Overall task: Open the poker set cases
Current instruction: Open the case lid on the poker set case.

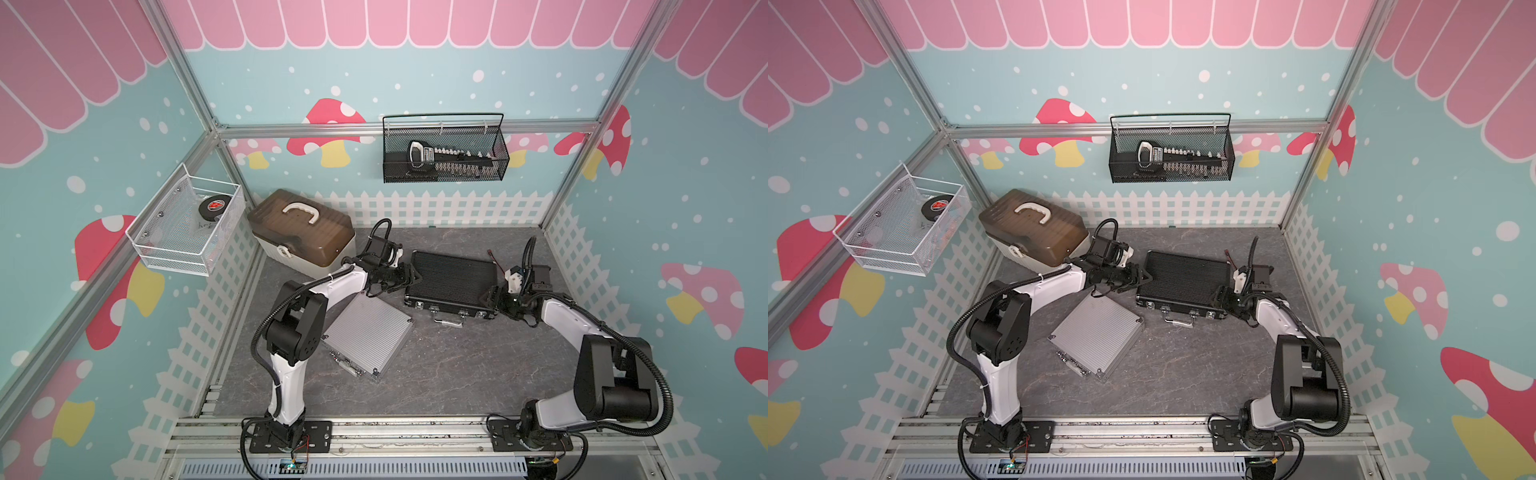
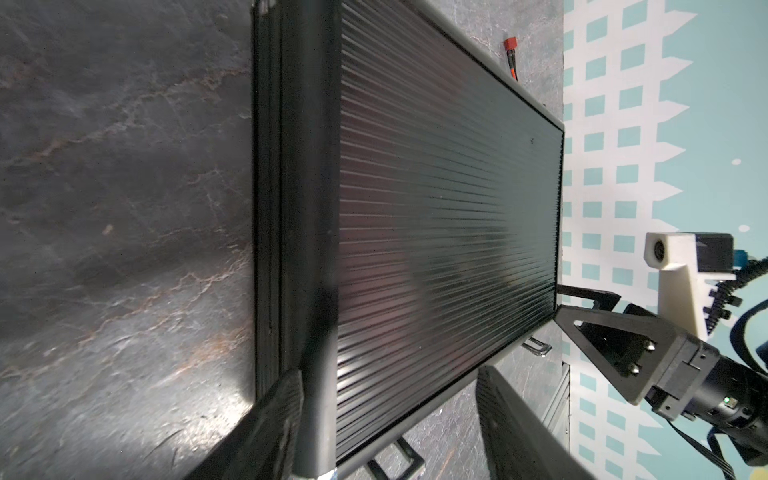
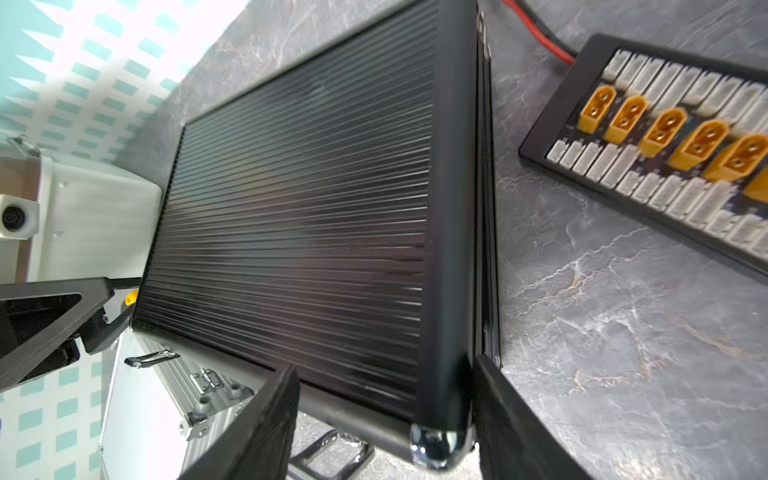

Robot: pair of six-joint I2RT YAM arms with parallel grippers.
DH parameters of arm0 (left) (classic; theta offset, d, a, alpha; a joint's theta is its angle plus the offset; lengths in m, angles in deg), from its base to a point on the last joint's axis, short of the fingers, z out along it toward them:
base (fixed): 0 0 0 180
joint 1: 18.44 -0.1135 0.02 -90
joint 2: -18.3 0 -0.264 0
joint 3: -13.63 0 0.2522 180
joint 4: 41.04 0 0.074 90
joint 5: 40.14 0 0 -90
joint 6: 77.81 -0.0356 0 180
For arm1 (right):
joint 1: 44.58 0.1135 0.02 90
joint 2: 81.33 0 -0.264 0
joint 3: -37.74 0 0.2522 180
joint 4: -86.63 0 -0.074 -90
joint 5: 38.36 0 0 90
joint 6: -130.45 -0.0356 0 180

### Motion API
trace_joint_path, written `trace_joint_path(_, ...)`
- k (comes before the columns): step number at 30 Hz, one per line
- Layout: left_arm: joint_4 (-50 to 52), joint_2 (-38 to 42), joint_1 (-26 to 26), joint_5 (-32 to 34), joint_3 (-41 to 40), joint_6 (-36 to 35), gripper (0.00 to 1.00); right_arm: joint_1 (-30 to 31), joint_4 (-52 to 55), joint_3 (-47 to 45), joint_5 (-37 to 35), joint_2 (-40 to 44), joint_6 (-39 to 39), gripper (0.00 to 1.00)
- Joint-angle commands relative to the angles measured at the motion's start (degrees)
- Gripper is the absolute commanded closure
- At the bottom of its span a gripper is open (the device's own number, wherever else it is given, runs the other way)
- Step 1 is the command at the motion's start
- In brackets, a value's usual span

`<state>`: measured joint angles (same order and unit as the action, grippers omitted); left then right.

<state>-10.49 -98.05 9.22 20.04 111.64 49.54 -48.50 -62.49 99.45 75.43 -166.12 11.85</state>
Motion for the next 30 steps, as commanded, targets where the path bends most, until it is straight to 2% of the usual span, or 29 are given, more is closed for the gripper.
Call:
trace_joint_path(1, -0.54, -2.46, 1.14, -1.55, 0.18, 1.50, 0.33, 0.14, -1.50, -0.77, 2.01, -0.69, -1.19, 0.27)
trace_joint_path(9, 0.22, 0.05, 0.20, 3.83, -1.28, 0.58, 0.31, 0.14, -1.38, -0.96, 0.69, -0.40, -0.58, 0.25)
trace_joint_path(17, 0.45, -1.65, 1.20, 1.48, -0.33, 0.46, 0.31, 0.14, -2.04, -0.56, 1.43, -1.30, -0.93, 0.25)
trace_joint_path(30, 0.78, -1.01, 2.92, -4.00, 2.23, 1.73, 0.32, 0.14, -2.55, -0.81, 6.12, 1.04, -1.85, 0.35)
